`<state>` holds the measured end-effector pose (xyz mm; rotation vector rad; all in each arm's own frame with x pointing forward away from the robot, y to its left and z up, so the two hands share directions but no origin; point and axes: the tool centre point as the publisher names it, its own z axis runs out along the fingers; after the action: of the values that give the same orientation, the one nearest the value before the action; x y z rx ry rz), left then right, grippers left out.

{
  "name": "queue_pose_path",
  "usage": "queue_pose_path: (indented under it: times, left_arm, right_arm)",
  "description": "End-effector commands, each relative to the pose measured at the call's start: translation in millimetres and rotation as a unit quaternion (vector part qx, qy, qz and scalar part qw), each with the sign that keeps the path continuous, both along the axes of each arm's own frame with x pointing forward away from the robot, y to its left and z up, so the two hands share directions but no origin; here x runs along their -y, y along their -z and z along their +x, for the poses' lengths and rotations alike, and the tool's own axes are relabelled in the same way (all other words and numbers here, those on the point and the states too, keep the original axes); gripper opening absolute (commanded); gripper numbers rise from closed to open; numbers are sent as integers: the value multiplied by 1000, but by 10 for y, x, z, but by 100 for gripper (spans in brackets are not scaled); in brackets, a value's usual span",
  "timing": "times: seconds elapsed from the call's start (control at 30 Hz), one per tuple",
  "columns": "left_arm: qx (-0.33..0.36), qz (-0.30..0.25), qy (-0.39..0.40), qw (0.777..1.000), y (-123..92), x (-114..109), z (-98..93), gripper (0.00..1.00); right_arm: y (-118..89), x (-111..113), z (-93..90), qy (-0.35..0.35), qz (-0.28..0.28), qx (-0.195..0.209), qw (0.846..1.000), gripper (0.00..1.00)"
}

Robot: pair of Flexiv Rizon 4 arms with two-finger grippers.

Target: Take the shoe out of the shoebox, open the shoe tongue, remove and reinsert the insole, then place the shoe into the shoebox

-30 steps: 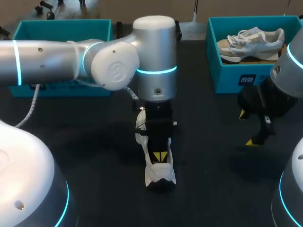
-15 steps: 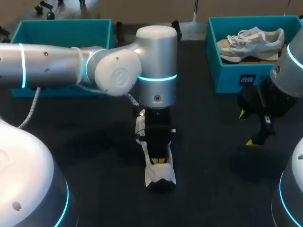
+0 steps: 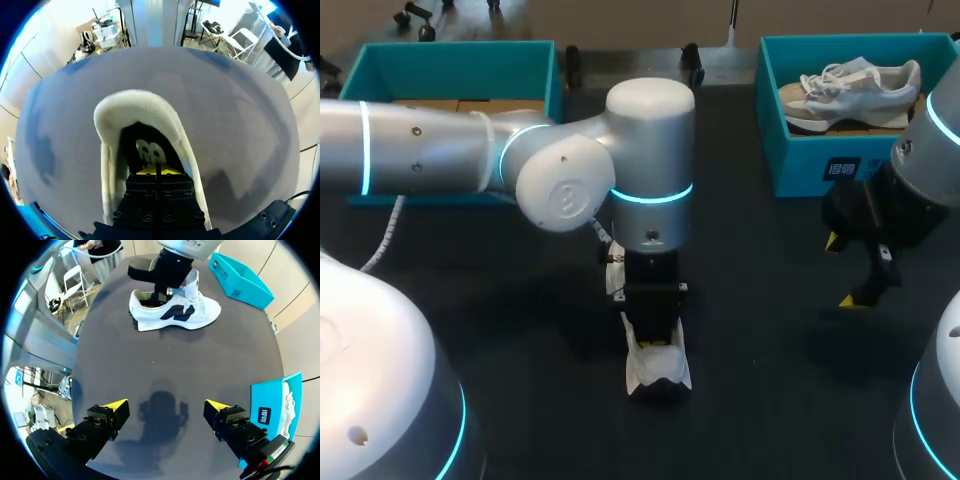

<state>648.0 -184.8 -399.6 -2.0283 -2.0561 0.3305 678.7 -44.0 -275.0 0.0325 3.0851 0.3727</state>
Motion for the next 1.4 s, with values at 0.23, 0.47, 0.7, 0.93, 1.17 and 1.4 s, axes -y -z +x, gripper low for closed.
queue_pose_path:
  times: [0.23, 0.47, 0.7, 0.93, 1.17, 1.4]
  left_arm:
    - [10, -11, 4, 1000, -417, 23, -119, 0]
    - [-30, -10, 12, 999, -440, 121, -233, 0]
    - [-54, -3, 22, 998, -232, 204, -280, 0]
    - [-42, 3, 23, 999, -141, 165, -226, 0]
    - [-15, 9, 13, 1000, -167, 34, -122, 0]
    - [-8, 6, 7, 1000, -309, -46, -64, 0]
  right_arm:
    - [14, -1, -10, 1, 0, 2, 1000, 100]
    - [14, -1, -10, 1, 0, 2, 1000, 100]
    - [14, -1, -10, 1, 0, 2, 1000, 100]
    - [14, -1, -10, 1, 0, 2, 1000, 100]
    - [14, -1, -10, 1, 0, 2, 1000, 100]
    - [14, -1, -10, 1, 0, 2, 1000, 100]
